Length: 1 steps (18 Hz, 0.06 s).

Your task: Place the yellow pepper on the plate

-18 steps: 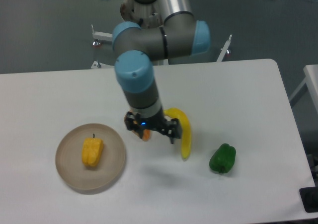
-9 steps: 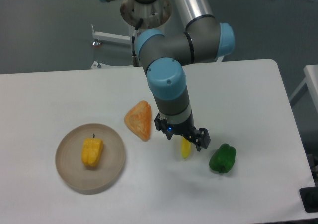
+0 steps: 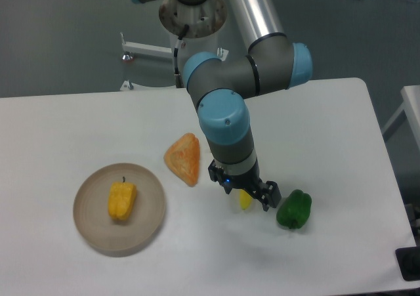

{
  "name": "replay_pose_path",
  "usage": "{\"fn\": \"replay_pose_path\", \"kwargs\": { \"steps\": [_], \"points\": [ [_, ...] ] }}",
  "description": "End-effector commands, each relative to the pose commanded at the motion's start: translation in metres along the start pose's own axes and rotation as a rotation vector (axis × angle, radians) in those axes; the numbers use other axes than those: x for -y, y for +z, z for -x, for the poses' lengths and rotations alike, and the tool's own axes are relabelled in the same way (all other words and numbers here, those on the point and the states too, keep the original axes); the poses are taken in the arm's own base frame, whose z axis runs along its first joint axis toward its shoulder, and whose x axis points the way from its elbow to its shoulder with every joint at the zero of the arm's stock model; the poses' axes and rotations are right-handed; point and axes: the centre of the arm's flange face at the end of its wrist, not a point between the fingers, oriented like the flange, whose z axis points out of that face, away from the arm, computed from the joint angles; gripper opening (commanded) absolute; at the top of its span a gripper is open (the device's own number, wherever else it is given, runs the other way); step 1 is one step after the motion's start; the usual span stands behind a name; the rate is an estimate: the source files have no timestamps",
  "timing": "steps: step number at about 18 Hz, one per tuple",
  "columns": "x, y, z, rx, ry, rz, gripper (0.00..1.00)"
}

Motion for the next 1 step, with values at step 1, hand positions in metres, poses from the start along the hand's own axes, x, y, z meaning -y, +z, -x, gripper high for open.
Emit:
{"fn": "replay_pose_path", "kwargs": {
  "steps": [1],
  "points": [
    [0.0004,-0.0012,-0.0009,0.0,0.001,0.0,1.0]
  ]
}}
